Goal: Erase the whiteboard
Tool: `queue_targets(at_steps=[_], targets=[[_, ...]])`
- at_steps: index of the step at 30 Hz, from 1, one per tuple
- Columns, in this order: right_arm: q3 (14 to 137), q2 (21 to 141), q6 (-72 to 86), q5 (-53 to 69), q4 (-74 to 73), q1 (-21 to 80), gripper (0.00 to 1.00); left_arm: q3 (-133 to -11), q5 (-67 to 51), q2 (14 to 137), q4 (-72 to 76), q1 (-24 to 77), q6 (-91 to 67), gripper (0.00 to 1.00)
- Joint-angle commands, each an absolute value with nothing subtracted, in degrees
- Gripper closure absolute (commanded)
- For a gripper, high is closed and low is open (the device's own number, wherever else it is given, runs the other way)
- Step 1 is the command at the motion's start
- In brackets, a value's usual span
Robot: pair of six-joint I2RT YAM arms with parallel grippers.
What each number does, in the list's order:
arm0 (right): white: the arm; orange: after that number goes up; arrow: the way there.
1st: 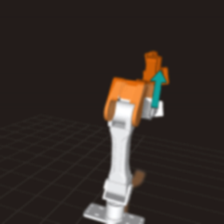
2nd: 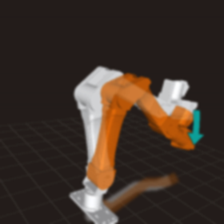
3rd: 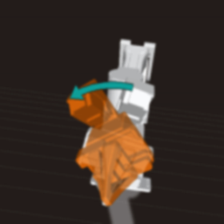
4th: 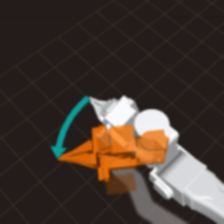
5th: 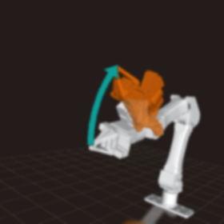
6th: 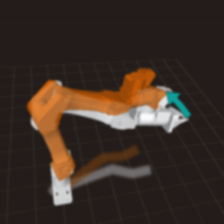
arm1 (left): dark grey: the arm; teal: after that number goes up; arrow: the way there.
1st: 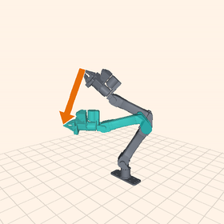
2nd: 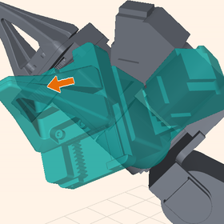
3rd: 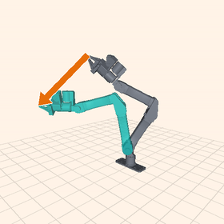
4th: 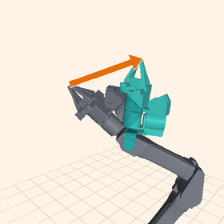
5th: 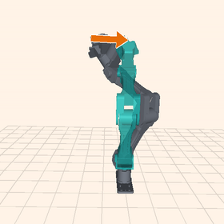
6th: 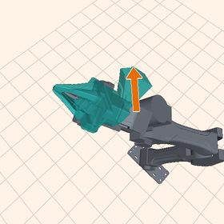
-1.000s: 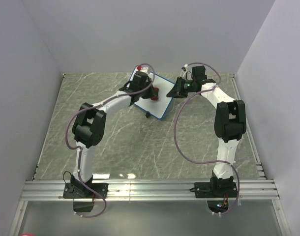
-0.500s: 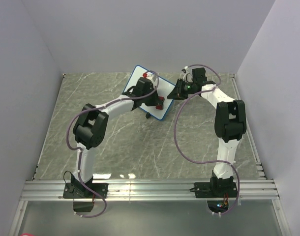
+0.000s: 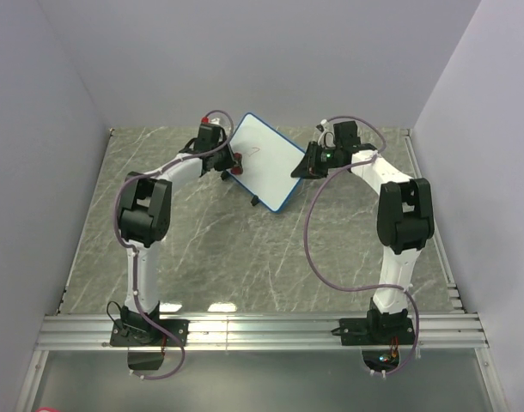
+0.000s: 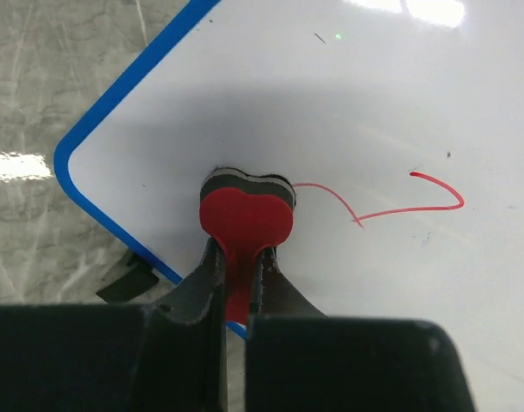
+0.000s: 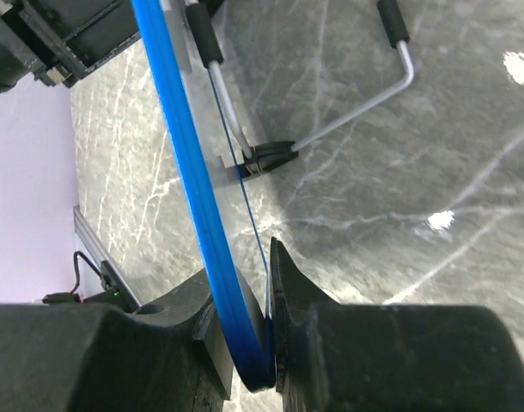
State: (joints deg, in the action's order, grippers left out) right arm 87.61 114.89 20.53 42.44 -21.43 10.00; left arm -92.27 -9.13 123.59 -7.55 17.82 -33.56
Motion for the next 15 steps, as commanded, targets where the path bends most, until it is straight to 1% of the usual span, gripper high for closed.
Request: queue_targets(at_steps=[1,4,7,10,12,15], targets=[[85.87,113.03,21.53,39.55,-27.08,10.37,1.00,-90.71,-8.96,124.63,-8.35,24.42,-33.39,1.00],[85.69,113.03,22.32,39.55,-26.20,10.63,1.00,-90.70,-10.19,122.52,-8.70,30.21,-33.84,1.00],[85.08,113.12,22.59,39.46,-25.49,10.98,1.00,-90.79,-12.21,120.85,-8.44,33.82,-34.97,1.00],[83.68,112.59,22.94,39.55,-24.44,11.42,1.00,-92.10,-14.15,120.67,-8.43,34.54,-36.03,1.00],[82.80,112.06,23.03,39.64,-24.00,11.60,1.00,-93.86,-12.66,121.81,-9.75,34.10,-35.34,1.00],[81.21,111.01,22.68,39.55,-23.82,11.87,1.00,-97.90,-12.13,124.71,-11.95,31.12,-35.24,1.00]])
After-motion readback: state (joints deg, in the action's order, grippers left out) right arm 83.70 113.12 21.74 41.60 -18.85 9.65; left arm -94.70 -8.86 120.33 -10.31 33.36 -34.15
